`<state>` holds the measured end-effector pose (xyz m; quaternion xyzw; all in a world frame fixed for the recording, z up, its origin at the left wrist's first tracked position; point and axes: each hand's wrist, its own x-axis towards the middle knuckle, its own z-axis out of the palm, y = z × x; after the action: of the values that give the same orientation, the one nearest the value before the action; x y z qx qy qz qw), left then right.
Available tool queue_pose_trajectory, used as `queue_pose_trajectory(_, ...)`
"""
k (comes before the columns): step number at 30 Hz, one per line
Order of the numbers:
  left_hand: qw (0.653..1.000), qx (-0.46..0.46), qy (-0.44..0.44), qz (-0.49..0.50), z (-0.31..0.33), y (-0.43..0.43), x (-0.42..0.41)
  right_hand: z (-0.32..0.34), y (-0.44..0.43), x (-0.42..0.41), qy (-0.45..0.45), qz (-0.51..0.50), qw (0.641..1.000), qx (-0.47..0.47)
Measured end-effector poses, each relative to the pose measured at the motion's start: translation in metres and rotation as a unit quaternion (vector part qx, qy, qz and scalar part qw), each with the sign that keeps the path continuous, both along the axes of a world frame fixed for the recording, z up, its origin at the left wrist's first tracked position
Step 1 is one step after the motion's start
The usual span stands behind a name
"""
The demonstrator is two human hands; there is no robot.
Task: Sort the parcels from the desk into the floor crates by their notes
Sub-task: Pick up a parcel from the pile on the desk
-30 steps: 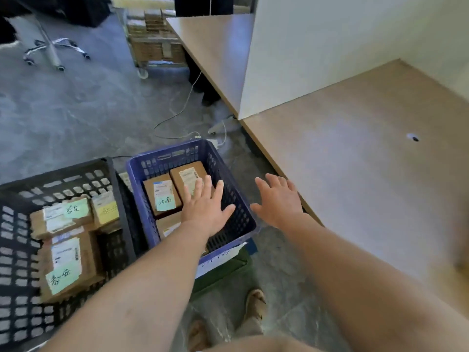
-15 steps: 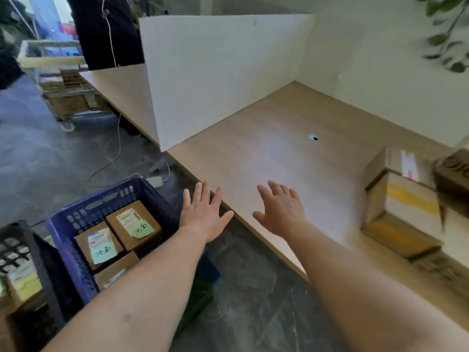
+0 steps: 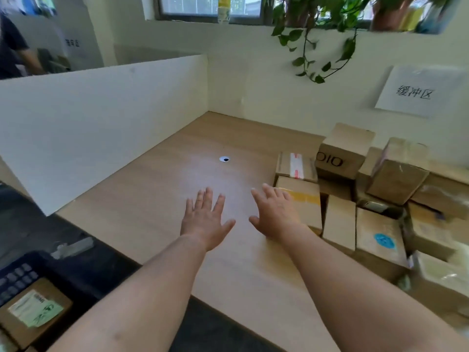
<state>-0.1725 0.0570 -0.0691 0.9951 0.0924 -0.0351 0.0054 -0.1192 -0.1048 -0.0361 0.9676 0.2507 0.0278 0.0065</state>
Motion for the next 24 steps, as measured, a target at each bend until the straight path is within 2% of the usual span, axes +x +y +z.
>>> queue_pose_trajectory(14,0.993,0.026,-0.022,-0.116,0.011,-0.173,0.095,0.002,-0.180,0.058,-0.010,-0.129,0.991,0.034)
queue_pose_trajectory(24,0.976,0.034,-0.041,-0.210,0.021,-0.211,0.163,-0.004,-0.225,0.100,-0.008,-0.210,0.976,0.056)
